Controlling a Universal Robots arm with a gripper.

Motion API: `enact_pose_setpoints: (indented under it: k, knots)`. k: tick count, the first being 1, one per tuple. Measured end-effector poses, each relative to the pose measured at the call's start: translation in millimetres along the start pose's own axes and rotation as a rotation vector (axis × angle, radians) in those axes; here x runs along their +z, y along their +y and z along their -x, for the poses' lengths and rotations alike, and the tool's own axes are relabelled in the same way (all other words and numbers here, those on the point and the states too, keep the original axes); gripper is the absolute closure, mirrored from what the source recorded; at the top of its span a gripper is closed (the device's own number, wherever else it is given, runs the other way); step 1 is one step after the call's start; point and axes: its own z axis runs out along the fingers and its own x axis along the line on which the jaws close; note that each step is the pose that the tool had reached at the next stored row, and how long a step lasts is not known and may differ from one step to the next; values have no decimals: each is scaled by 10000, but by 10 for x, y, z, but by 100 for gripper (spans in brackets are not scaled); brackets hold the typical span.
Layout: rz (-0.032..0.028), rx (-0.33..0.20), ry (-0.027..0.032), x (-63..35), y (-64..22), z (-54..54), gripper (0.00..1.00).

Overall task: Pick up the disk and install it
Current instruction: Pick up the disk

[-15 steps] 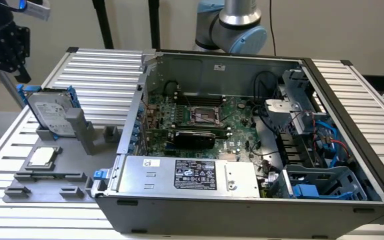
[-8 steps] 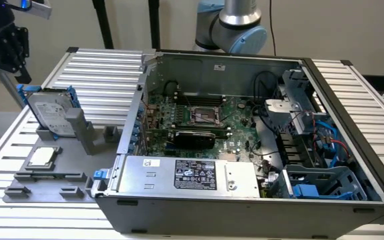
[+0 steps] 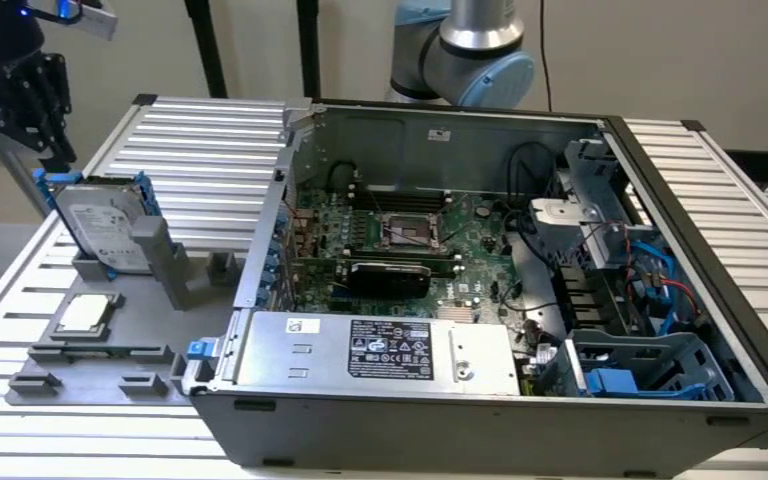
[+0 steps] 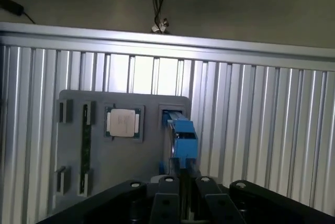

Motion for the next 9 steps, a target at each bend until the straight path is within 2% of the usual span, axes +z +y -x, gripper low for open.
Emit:
enact_pose_setpoints:
  k: [9]
  knots:
    - [-13, -92, -9, 129, 11, -3, 0]
